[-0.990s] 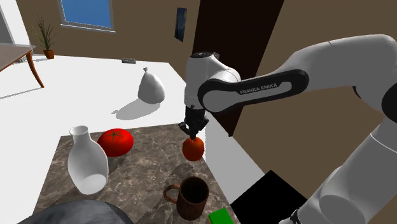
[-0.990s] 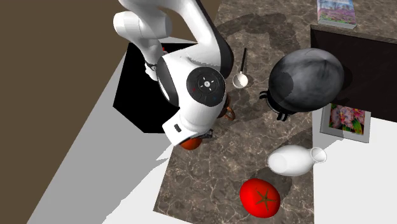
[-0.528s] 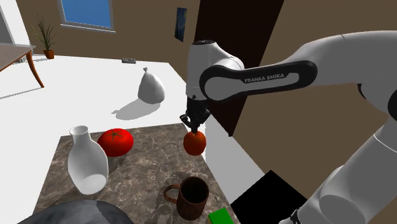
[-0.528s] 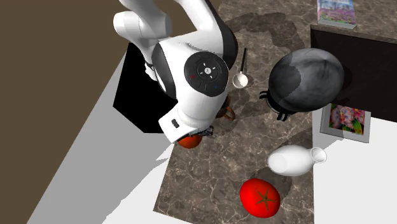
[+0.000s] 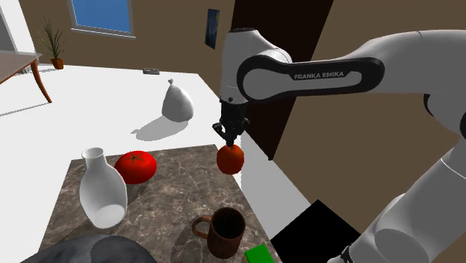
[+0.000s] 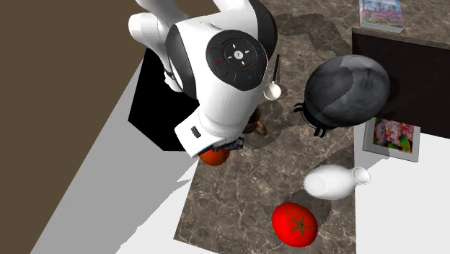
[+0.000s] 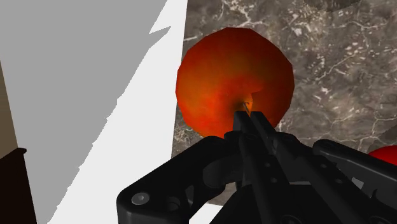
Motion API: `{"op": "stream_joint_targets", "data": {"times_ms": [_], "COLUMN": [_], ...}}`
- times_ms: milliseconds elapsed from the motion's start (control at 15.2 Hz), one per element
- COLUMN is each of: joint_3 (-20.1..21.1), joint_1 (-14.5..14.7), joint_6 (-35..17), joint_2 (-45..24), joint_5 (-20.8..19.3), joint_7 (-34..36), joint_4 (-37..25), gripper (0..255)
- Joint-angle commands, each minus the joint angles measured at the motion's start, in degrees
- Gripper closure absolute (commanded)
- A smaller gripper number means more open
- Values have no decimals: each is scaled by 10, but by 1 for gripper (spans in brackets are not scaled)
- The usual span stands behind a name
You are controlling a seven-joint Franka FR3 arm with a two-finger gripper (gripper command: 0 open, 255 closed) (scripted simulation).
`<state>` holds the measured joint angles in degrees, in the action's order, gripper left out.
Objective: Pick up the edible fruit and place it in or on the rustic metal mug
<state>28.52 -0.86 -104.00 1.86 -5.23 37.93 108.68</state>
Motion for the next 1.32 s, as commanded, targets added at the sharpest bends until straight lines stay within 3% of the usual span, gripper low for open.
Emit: {"op": "stream_joint_targets", "data": {"times_ms": [0, 726, 1254], "joint_3": [-1, 0, 44], "joint_1": [0, 0, 40], "joint_6": [15, 96, 157], "joint_2": [4, 3, 45], "joint_5": [2, 3, 32], "joint_7": [-3, -10, 68], "joint_4": [-12, -94, -112], "gripper": [255, 255, 255]}}
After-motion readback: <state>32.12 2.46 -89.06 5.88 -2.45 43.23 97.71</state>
